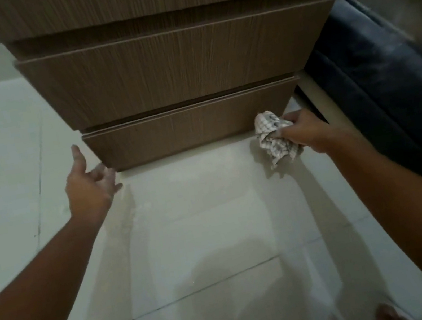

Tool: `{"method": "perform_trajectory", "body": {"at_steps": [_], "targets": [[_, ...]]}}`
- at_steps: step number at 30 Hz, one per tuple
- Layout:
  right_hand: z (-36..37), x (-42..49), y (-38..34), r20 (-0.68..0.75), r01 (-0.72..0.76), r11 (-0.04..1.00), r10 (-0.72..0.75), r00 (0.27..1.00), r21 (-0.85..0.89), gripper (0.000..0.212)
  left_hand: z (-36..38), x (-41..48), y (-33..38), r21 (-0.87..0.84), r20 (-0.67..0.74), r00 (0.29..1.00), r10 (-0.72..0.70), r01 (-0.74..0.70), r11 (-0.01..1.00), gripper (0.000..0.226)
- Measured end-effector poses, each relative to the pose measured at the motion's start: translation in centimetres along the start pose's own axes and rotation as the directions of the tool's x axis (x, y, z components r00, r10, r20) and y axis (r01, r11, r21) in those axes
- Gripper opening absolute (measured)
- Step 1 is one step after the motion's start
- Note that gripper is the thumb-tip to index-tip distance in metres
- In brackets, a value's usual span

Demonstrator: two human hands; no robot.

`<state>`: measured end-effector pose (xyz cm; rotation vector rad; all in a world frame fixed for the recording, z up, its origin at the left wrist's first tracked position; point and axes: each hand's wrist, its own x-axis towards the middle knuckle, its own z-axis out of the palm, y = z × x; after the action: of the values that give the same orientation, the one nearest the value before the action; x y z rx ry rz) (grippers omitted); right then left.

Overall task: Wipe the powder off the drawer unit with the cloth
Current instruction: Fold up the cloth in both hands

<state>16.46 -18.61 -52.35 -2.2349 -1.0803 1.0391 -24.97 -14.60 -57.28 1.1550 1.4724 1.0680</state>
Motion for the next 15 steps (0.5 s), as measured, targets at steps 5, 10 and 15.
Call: {"method": "perform_trajectory", "body": {"at_steps": [5, 10, 15], "targets": [[3.3, -4.4, -7.3, 0.278, 0.147, 0.972, -0.194, 0.941, 0.181, 0.039, 0.2, -2.1, 4.8, 0.171, 0.335, 0.865, -0.374, 0.334, 0.927, 0.027], [5.2, -7.6, -12.7, 0.452, 0.245, 0.922, -0.364, 0.814, 0.3, 0.035, 2.4, -3.9, 10.4, -0.012, 0.578, 0.794, -0.186, 0.237, 0.972, 0.047], [6.3, -8.7, -14.2, 0.338, 0.312, 0.869, -0.447, 0.828, 0.385, 0.029, 4.1, -4.6, 12.2, -0.131, 0.349, 0.937, -0.019, 0.069, 0.989, 0.042]]}}
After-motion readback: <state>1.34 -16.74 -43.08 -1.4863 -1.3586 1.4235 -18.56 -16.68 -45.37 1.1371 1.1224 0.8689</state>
